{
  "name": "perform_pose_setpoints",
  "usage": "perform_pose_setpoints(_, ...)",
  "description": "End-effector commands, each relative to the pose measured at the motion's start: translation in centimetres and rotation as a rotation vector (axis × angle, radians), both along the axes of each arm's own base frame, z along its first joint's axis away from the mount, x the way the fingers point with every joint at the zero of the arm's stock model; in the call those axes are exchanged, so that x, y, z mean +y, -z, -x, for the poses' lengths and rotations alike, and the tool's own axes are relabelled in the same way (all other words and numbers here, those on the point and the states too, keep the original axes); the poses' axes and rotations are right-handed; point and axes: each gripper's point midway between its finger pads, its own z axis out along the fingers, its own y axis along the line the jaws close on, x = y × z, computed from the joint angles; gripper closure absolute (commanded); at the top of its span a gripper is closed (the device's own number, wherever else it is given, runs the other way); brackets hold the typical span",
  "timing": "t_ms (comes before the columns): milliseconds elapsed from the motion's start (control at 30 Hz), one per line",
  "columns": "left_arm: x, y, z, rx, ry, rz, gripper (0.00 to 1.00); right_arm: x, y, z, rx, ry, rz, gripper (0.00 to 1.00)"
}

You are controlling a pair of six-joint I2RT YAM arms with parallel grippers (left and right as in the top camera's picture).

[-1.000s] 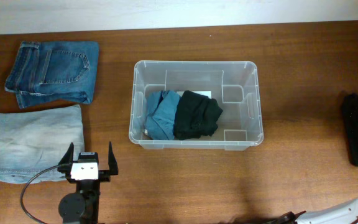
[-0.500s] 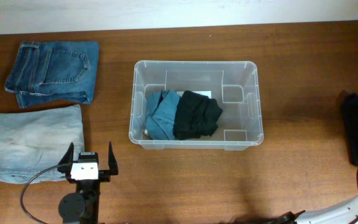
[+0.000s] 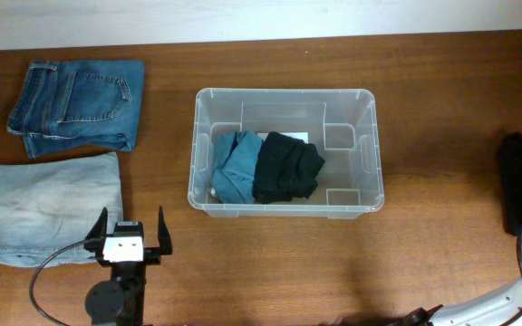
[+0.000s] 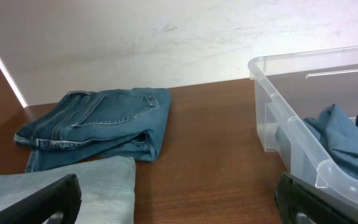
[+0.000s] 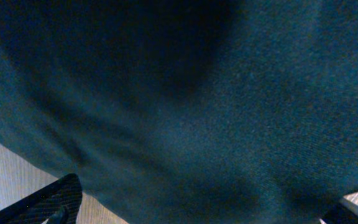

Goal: Pack container
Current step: 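Grasp the black item at the far right with the right gripper, then lift the black item and carry it over the container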

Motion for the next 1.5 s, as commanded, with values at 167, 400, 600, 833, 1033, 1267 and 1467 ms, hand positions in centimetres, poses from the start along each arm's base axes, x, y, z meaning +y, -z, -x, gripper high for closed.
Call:
perform_pose_setpoints(167,0.0,0.1,0.0,0.000,0.001,-0.013,0.01,-0.4,2.1,-0.3,0.002,0.090,-0.036,0.02)
perform_pose_setpoints(400,0.0,0.1,0.0,0.000,0.001,-0.013,0.01,-0.9,2.1,-0.5,-0.010,0.113,-0.024,0.02)
perform_pose_setpoints(600,0.0,0.1,0.0,0.000,0.001,-0.013,0.01,-0.8,2.4,-0.5,-0.006,0.128,-0.038,0.52)
perform_pose_setpoints(833,0.0,0.1,0.0,0.000,0.001,-0.013,0.01,-0.6,2.2,-1.1,-0.038,0.121,-0.050,0.80)
perform_pose_setpoints(1033,0.0,0.1,0.0,0.000,0.001,-0.013,0.00,0.2,-0.4,-4.4,-0.239,0.065,-0.122,0.96)
perform_pose_setpoints(1267,0.0,0.1,0.0,0.000,0.001,-0.013,0.01,1.1,-7.1,-8.2,-0.505,-0.039,-0.170,0.96)
perform_pose_setpoints(1467,0.0,0.1,0.0,0.000,0.001,-0.013,0.01,4.9,-15.6,-11.7,-0.786,-0.229,-0.231,0.96)
